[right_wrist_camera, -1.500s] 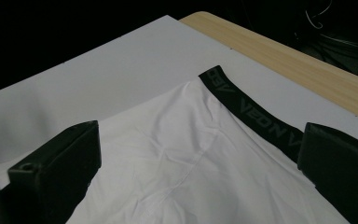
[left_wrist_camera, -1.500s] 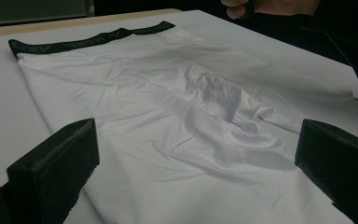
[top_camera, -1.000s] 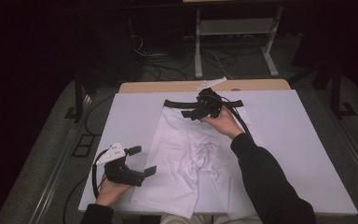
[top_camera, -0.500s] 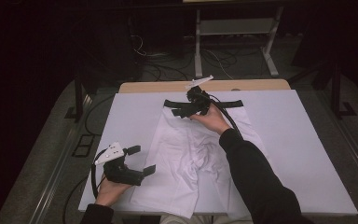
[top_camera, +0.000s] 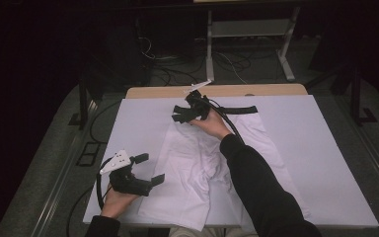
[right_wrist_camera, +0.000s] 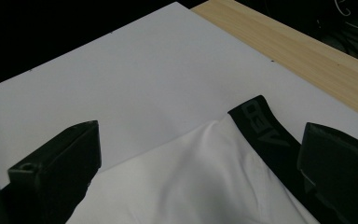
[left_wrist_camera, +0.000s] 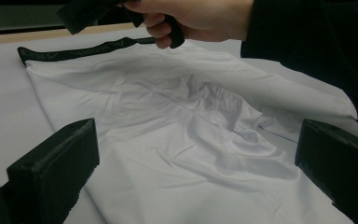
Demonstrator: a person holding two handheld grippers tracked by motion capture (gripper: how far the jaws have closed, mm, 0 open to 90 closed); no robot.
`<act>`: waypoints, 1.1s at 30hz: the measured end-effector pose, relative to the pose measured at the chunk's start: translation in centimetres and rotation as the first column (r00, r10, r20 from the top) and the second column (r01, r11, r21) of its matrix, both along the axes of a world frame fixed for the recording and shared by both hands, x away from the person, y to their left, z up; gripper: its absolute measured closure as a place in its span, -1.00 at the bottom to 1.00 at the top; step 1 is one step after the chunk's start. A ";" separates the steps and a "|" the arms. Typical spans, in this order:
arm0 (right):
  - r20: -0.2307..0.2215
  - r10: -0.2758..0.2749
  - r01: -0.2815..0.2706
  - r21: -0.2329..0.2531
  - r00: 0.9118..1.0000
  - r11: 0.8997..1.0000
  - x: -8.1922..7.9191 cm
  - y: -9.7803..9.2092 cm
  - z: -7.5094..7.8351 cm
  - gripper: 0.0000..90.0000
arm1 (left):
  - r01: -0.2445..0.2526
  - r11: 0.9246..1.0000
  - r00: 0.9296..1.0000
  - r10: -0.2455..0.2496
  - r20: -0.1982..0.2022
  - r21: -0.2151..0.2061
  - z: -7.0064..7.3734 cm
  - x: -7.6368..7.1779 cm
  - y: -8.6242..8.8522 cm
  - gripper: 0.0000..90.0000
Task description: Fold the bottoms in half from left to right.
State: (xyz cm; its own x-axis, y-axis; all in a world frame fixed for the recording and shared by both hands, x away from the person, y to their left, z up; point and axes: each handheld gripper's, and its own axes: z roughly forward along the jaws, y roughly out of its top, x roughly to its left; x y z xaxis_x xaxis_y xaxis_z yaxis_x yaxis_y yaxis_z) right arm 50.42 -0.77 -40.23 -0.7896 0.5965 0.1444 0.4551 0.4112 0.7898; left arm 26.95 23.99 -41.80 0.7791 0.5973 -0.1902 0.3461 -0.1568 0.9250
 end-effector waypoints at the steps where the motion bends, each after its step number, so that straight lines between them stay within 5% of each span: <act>1: -0.007 0.002 -0.002 -0.003 1.000 1.000 0.4 0.5 -0.1 -1.00 | 0.000 1.000 1.000 0.000 -0.001 -0.002 0.0 0.0 0.0 -1.00; 11: -0.016 -0.004 0.004 0.009 1.000 1.000 1.7 2.6 -0.8 -1.00 | -0.001 1.000 1.000 0.001 0.000 -0.007 0.0 0.0 0.1 -1.00; 25: -0.019 -0.096 0.096 0.002 0.995 0.995 3.7 3.8 -2.7 -1.00 | -0.006 1.000 1.000 0.006 0.001 -0.020 0.0 0.1 0.2 -1.00; 33: -0.010 -0.132 0.132 -0.008 0.991 0.991 4.4 4.3 -3.3 -0.80 | -0.013 0.999 1.000 0.013 0.003 -0.030 0.1 0.1 0.3 -1.00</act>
